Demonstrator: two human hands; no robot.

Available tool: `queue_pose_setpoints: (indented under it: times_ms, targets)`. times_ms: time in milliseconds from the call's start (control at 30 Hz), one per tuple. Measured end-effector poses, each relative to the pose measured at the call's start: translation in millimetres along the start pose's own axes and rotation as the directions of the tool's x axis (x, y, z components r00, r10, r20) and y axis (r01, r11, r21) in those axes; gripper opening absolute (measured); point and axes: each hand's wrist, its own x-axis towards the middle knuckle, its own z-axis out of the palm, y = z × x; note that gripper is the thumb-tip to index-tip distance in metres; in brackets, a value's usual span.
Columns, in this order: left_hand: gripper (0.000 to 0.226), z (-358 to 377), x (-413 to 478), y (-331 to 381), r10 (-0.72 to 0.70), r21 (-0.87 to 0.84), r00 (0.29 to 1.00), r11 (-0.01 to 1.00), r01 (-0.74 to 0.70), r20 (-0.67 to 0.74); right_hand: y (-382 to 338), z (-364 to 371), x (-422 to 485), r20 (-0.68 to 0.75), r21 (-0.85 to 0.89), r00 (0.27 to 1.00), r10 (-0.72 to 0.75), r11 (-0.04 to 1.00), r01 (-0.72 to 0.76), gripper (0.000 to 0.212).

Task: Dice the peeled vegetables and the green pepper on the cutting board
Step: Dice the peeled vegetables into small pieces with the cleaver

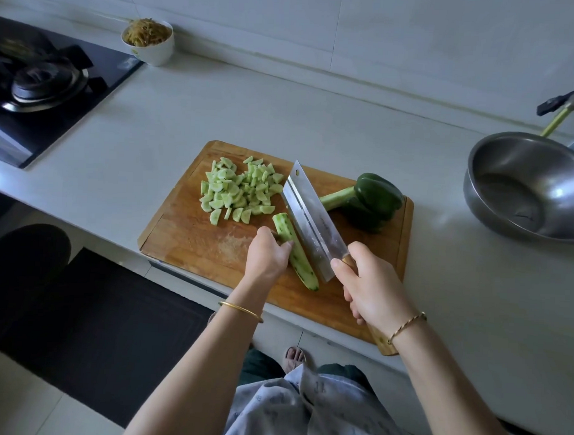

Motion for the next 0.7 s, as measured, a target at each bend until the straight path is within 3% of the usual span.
queue_pose_setpoints:
  times_ms: [167, 700]
  targets:
    - [0.027, -1.2, 0.2, -2.9, -0.027, -0.135, 1.0, 0.99, 0.028, 0.011, -1.1, 3.8, -9.9, 0.013, -0.04, 1.0, 0.003, 0.999, -0.002, 0.023]
    - [0.032, 0.9, -1.6, -5.2, -0.017, -0.178, 1.0, 0.984, 0.016, -0.005, -20.9, 0.4, -10.7, 0.047, -0.24, 0.998, 0.049, 0.97, -0.036, 0.029]
